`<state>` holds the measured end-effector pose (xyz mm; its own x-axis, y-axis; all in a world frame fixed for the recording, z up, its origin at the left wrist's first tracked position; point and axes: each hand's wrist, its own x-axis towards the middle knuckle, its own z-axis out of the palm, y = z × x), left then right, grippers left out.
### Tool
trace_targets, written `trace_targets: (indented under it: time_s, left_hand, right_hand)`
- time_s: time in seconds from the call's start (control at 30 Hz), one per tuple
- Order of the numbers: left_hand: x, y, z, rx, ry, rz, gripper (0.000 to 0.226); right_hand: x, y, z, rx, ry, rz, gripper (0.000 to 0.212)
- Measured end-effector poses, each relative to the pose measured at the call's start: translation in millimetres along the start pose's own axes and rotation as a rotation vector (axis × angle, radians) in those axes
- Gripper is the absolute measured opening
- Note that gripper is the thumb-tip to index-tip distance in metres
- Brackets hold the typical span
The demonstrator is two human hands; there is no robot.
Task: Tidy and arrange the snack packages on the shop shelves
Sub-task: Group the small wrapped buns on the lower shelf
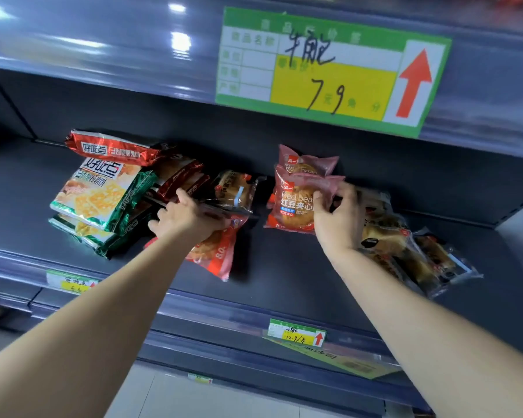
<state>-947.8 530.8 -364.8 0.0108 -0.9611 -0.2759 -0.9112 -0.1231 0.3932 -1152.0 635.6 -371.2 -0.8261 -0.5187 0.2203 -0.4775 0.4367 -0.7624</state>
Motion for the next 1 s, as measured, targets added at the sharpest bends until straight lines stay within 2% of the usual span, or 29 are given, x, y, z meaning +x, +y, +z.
trace_targets:
  time_s: [0.07, 0.17, 0.2, 0.27, 0.3, 0.33, 0.53, 0.6, 0.67, 0.77, 0.83, 0.93, 1.0]
  left_hand:
    - [10, -9, 7, -0.219, -0.093, 0.017, 0.116]
    - [35, -29, 41, -0.674, -0.221, -0.101, 0.113]
    - [26, -27, 40, -0.746, -0.266, -0.125, 0.097]
    - [-5, -17, 25, -0.773, -0.308, -0.131, 0.042]
    - [-13, -14, 22, -0.772, -0.297, -0.136, 0.023]
    - [-19, -12, 21, -0.788, -0.292, -0.135, 0.014]
    - [-32, -5, 27, -1.011, -0.310, -0.048, 0.025]
    - [-35, 1, 26, -1.039, -0.252, 0.043, 0.027]
    - [-38, 10, 25, -0.979, -0.169, 0.196, 0.029]
    - [-47, 28, 18, -0.857, -0.079, 0.401, 0.023]
    - [-55, 42, 12, -0.774, -0.015, 0.518, 0.017]
    - [-64, 58, 7, -0.653, 0.128, 0.685, 0.013]
    - [-67, 63, 7, -0.641, 0.123, 0.755, 0.014]
  right_hand:
    - [-11, -2, 2, 0.014, -0.078, -0.066, 0.023]
    - [-27, -5, 4, 0.109, -0.353, -0.057, 0.009]
    - [-31, -6, 4, 0.109, -0.458, -0.039, 0.010]
    - [-38, -6, 5, 0.090, -0.625, 0.000, 0.015]
    - [-40, -5, 4, 0.087, -0.672, 0.030, 0.019]
    - [-42, -5, 3, 0.088, -0.692, 0.060, 0.024]
    - [-41, 0, -11, 0.255, -0.651, 0.201, 0.054]
    - [-39, 1, -19, 0.307, -0.642, 0.147, 0.068]
    - [-37, 2, -26, 0.236, -0.607, 0.026, 0.079]
    - [-34, -4, -34, 0.020, -0.510, -0.236, 0.064]
    - [-36, -15, -38, -0.110, -0.465, -0.337, 0.060]
    - [-35, -24, -43, -0.191, -0.433, -0.355, 0.052]
    - [-33, -22, -44, -0.144, -0.471, -0.290, 0.045]
